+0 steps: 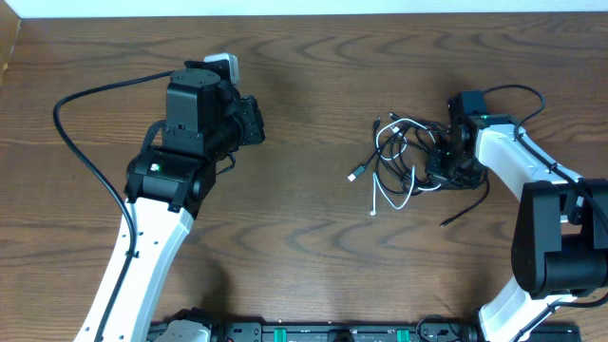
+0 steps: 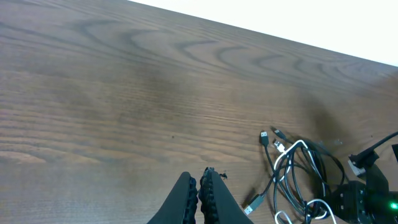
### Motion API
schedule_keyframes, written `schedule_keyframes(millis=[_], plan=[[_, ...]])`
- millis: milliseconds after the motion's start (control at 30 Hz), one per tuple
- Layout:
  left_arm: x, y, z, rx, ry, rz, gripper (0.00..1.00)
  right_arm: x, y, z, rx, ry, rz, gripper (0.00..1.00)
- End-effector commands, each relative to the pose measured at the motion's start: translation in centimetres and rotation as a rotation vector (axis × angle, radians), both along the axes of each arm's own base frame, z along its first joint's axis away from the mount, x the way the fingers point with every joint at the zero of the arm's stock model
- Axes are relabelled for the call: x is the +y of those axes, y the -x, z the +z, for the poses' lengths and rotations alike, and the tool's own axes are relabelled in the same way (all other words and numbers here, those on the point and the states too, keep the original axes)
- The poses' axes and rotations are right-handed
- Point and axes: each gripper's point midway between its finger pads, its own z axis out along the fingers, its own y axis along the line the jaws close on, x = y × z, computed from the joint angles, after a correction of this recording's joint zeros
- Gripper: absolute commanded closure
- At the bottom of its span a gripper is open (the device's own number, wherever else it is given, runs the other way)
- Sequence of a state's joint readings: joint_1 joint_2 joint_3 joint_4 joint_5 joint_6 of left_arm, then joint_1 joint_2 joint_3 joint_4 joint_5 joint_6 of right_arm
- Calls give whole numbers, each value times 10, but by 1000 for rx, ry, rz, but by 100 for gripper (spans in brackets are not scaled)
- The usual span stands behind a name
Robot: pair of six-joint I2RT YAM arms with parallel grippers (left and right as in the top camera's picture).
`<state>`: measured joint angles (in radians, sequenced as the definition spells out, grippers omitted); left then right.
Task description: Untangle cables
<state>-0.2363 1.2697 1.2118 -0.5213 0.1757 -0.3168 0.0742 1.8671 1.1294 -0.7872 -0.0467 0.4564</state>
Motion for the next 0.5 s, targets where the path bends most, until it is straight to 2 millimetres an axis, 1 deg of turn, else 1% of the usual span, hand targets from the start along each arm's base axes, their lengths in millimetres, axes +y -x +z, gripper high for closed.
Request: schedule_keyframes(millis=[0, 67, 167, 233, 367, 467], plan=[[3, -3, 5, -13, -9, 11, 92, -9, 28, -20, 104, 37, -22, 93], [3, -3, 5, -13, -9, 11, 92, -11, 25, -19, 99, 35, -28, 98], [3, -3, 5, -13, -9, 11, 92, -12, 21, -12, 92, 31, -35, 99], [3, -3, 5, -13, -9, 11, 92, -12, 17, -5, 82, 30, -28, 99], [3, -3, 5, -13, -9, 11, 92, -5, 4, 20, 34, -8, 28, 99], [3, -3, 5, -13, -9, 11, 92, 2, -5, 46, -22, -45, 69, 99]])
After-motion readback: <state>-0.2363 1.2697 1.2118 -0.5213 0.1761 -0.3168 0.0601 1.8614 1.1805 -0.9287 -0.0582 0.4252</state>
